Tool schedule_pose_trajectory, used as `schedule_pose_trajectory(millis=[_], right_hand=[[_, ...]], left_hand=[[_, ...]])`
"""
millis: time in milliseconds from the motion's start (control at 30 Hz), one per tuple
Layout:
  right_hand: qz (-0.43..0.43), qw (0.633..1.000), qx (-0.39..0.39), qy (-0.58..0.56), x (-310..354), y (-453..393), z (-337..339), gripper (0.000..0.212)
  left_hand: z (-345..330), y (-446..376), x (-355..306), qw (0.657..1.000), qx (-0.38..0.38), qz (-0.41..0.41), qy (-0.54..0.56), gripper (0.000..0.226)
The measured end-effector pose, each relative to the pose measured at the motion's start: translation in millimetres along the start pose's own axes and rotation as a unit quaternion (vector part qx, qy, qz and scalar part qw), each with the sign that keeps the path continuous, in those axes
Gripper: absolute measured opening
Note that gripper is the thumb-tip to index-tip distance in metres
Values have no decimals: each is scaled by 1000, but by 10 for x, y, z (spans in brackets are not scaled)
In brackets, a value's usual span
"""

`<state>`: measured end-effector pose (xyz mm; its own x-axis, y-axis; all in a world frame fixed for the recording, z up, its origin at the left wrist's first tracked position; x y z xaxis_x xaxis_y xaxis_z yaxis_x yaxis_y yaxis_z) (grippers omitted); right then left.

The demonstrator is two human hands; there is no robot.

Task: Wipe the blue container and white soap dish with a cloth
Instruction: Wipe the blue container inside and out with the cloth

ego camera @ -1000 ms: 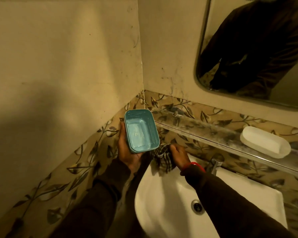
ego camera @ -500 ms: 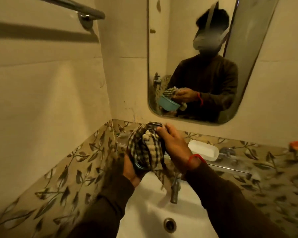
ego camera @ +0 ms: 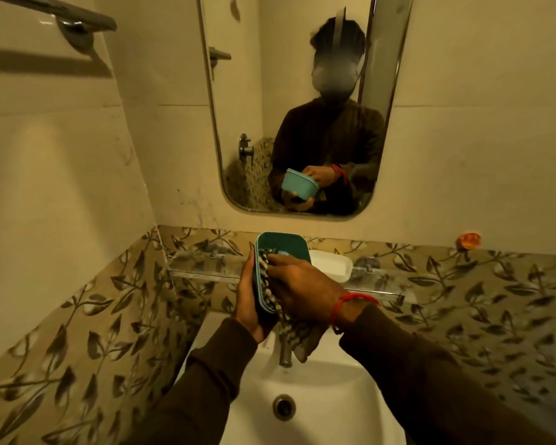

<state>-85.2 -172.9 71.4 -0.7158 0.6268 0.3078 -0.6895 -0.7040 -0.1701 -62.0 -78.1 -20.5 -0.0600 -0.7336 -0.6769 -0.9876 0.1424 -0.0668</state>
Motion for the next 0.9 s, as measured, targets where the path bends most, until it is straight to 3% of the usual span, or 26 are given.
schedule_pose_trajectory(millis=[100,233,333,467,633,800,900], right_hand=[[8,999,40,10,-22,86,52,25],[-12,996,90,1,-67,154,129,23],[-24,993,118,4,-107,159,172,25],[-45,994,100,10,-113,78,176,32],[-141,985,73,67,-142,-111,125,39],[-86,996,39,-4,-131,-3,142,32],[-41,997,65,-20,-108,57,145,17]], left_hand=[[18,-49,-9,999,-7,9,-36,64],[31,-89,-2,994,50,66,-70,64],[30,-105,56,995,38,81,-49,67],[-50,-174,32,995,25,87,-36,70],[-191,-159,101,994,45,104,-4,67],[-144,-138,90,994,56,92,-3,62],[-93,-150,64,994,56,92,-11,65]])
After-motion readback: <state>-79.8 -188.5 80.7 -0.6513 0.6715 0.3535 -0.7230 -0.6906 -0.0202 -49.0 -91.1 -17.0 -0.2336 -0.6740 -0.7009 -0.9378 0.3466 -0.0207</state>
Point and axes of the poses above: each hand's wrist, its own y-axis away from the middle knuckle, its own z-axis out of the back of the hand, x = y × z, the point moved 3 cm from there along -y, towards the middle knuckle, and after that the axes turned 6 degrees about x, right-handed, at the moved point
